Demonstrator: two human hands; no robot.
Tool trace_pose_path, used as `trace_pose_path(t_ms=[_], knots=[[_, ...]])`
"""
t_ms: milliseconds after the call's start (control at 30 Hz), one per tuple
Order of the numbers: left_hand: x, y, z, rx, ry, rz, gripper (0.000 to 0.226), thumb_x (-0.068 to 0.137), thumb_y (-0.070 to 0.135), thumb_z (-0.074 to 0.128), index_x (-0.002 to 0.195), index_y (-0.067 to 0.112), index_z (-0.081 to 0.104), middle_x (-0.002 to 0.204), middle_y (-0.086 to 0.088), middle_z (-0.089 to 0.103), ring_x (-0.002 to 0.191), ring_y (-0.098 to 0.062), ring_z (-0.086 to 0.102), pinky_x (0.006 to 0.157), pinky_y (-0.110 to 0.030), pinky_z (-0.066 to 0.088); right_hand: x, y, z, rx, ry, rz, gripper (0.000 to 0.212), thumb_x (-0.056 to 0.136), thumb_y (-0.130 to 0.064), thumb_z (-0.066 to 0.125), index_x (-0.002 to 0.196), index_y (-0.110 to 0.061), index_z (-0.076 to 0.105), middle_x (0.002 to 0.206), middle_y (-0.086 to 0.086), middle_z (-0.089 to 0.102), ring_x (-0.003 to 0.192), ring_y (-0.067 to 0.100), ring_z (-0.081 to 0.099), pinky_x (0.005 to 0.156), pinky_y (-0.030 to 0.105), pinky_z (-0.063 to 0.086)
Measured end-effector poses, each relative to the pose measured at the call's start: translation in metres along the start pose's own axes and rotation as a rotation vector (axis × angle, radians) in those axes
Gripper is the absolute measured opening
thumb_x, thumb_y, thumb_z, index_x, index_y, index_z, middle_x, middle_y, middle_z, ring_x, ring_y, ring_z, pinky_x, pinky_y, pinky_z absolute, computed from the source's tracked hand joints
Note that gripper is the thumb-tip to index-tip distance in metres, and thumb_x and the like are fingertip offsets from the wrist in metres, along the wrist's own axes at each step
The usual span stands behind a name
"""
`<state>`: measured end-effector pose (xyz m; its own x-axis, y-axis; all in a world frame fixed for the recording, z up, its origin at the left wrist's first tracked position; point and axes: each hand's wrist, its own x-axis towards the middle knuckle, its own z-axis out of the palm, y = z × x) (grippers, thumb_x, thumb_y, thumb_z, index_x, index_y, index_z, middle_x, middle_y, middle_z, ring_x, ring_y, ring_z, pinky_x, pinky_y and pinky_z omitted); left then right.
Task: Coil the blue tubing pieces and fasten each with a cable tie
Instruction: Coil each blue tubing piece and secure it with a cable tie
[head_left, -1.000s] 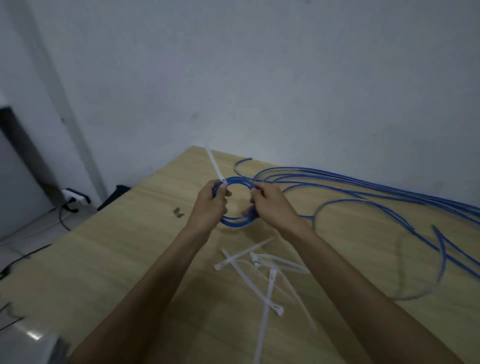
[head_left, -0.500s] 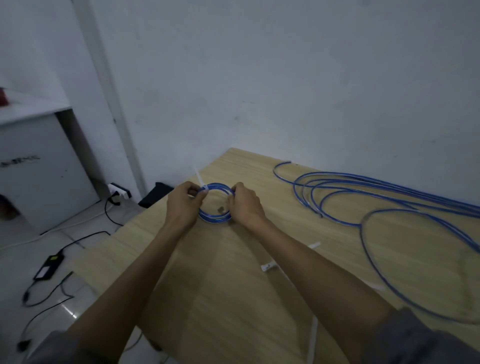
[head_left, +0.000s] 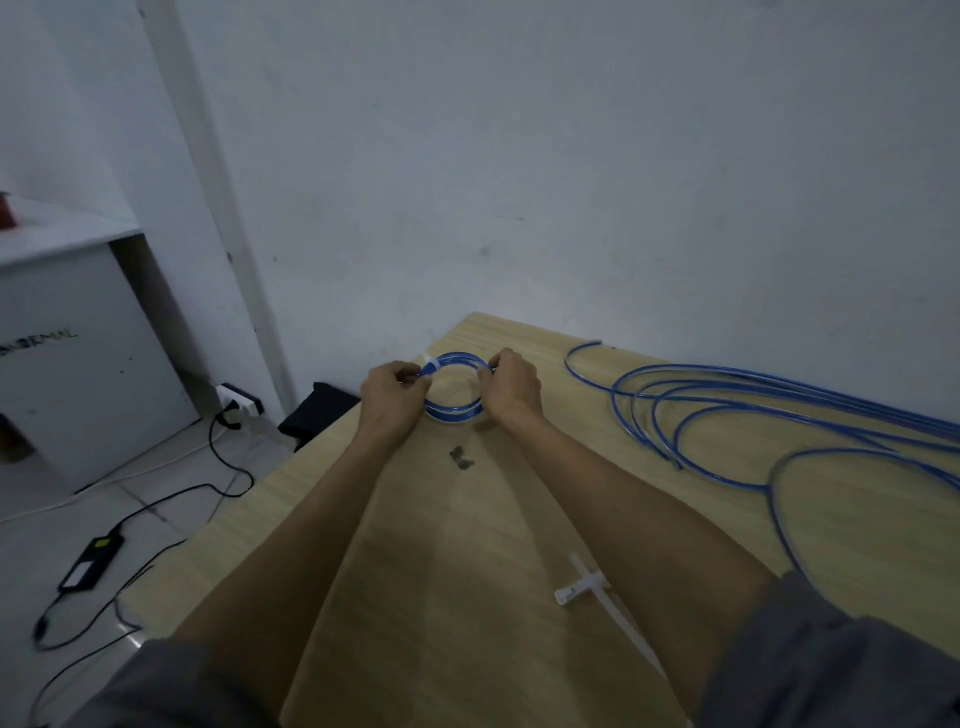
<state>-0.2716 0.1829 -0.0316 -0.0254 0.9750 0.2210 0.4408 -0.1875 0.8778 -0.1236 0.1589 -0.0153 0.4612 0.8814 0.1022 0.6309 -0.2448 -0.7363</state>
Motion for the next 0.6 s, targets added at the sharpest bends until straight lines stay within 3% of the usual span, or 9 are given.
trace_pose_path(t_ms=[133,300,433,600], knots=[[0.018,-0.005,0.010,0.013,0.075,-0.013,0.026,0.093,0.012,0.065,0.116,0.000,0.068,0.106,-0.011,0.070,0.093,-0.018,0.062,0.084,-0.028,0.049,0.018,0.006,0.012,0.006,-0.025,-0.031,0.021,0.101,-0.023,0.055,0.108,-0.007,0.066,0.114,0.011,0.068,0.106,0.031,0.062,0.076,0.032,0.042],[0.021,-0.012,0.019,0.083,0.081,0.026,0.027,0.097,0.029,0.062,0.096,0.003,0.071,0.090,-0.011,0.064,0.086,-0.023,0.060,0.083,-0.035,0.048,0.021,0.014,0.012,-0.073,-0.048,-0.120,0.021,0.099,-0.015,0.055,0.103,-0.002,0.071,0.113,0.015,0.069,0.107,0.032,0.063,0.084,0.035,0.047],[0.009,-0.006,0.021,0.226,0.167,0.131,0.028,0.099,0.028,0.058,0.108,0.004,0.071,0.112,-0.014,0.063,0.104,-0.027,0.059,0.084,-0.032,0.045,0.018,0.017,-0.006,-0.047,-0.034,-0.142,0.021,0.098,-0.017,0.055,0.100,-0.003,0.071,0.108,0.012,0.069,0.101,0.031,0.063,0.084,0.037,0.050],[-0.023,0.031,0.037,0.211,0.063,0.318,0.019,0.097,0.021,0.059,0.108,0.011,0.070,0.102,-0.002,0.064,0.095,-0.021,0.059,0.078,-0.027,0.040,-0.002,0.029,-0.060,-0.041,-0.056,-0.236,0.019,0.095,-0.024,0.061,0.095,-0.010,0.074,0.102,0.008,0.075,0.099,0.026,0.067,0.086,0.036,0.053]])
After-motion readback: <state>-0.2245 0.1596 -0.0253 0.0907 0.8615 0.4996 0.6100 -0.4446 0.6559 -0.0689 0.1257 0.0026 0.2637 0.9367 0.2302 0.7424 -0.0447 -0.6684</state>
